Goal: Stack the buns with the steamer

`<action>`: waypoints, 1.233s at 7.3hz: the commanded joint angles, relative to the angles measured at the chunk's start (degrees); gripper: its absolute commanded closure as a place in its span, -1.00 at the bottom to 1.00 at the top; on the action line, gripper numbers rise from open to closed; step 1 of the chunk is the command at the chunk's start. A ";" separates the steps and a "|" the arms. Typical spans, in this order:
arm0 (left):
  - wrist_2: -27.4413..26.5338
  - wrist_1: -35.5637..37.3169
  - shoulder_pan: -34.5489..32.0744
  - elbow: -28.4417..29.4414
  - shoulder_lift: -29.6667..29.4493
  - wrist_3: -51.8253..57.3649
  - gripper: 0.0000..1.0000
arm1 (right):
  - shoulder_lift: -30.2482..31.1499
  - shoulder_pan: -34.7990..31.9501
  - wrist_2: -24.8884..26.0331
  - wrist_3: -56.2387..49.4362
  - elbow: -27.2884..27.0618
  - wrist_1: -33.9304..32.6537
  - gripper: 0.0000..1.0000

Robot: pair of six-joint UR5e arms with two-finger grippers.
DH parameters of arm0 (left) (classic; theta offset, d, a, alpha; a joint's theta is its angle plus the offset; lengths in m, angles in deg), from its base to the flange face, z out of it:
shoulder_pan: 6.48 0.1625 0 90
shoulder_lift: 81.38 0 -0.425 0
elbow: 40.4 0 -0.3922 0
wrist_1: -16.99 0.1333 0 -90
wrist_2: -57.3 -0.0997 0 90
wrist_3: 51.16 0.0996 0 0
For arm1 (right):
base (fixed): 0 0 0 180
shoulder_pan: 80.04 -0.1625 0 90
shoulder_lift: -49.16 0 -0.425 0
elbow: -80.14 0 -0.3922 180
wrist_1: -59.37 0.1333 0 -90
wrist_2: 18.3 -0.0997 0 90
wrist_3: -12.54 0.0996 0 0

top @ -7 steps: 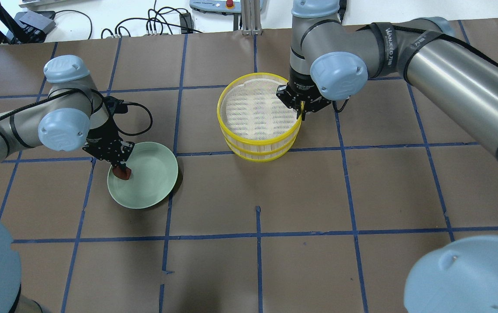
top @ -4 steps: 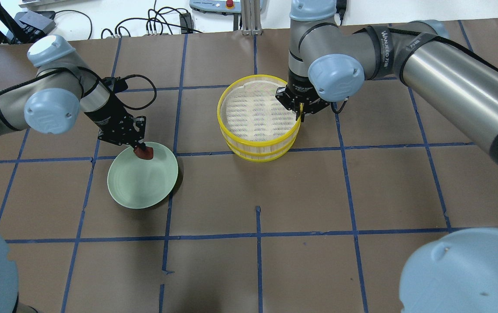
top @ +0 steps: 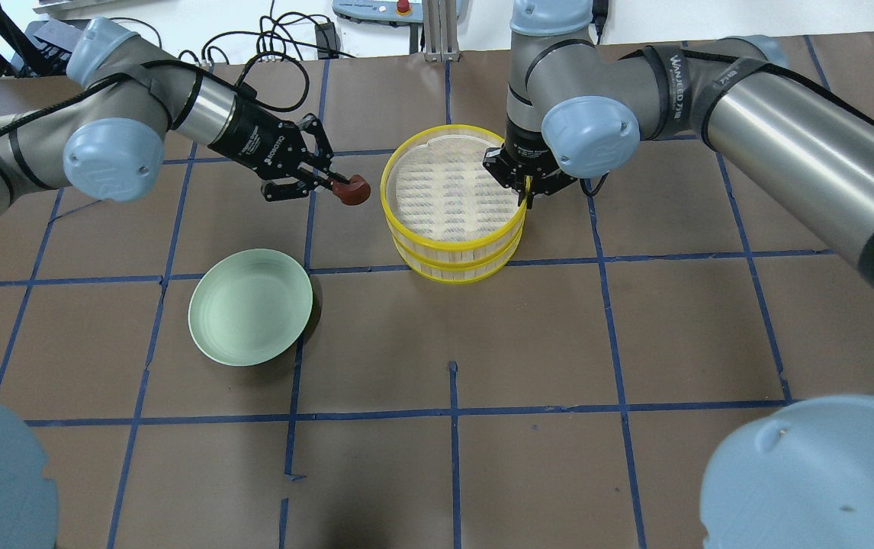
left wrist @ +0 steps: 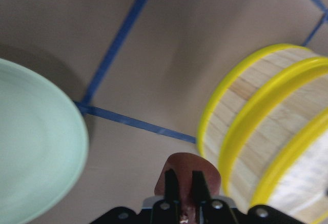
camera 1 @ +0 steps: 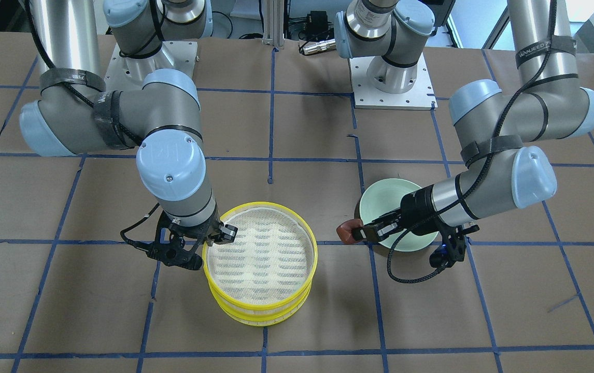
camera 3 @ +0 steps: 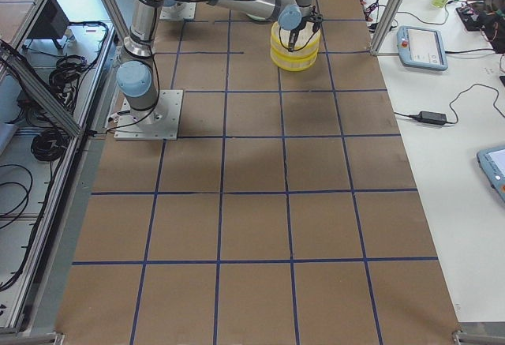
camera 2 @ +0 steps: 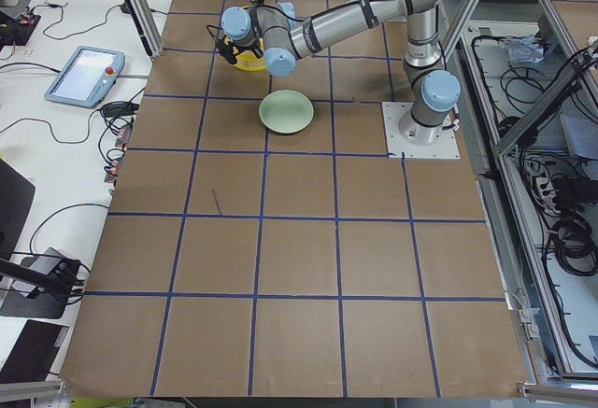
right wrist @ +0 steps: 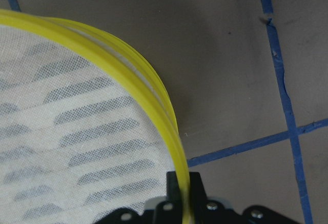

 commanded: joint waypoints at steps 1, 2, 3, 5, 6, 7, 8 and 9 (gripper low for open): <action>2.61 3.25 -2.92 1.30 -1.43 -7.81 0.71 | -0.01 0.03 -0.09 -0.07 -0.85 -0.75 0.62; 3.48 3.25 -3.10 2.35 -2.13 -8.26 0.70 | -0.01 0.03 -0.09 -0.07 -1.03 -0.75 0.41; 3.06 3.17 -3.10 2.45 -2.14 -8.18 -0.15 | -0.01 0.03 -0.01 -0.16 -1.38 -0.75 0.36; 2.79 3.17 -3.19 2.45 -2.14 -8.01 -1.00 | 0.43 0.30 0.34 -0.68 -1.56 -0.66 -0.08; 2.70 3.17 -3.19 2.45 -2.14 -7.83 -1.00 | 0.87 1.08 0.35 -1.64 -0.69 -0.48 -0.31; 2.62 3.17 -3.19 2.45 -2.05 -7.57 -1.00 | 2.96 3.44 -0.26 -7.31 -0.16 0.13 -0.43; 2.61 3.17 -3.19 2.45 -2.05 -7.48 -1.00 | 6.55 6.33 -1.05 -11.89 -0.15 2.57 -0.50; 2.01 3.25 -3.10 2.62 -1.70 -7.13 -1.00 | 11.20 8.10 -2.28 -14.63 -0.06 7.29 -0.52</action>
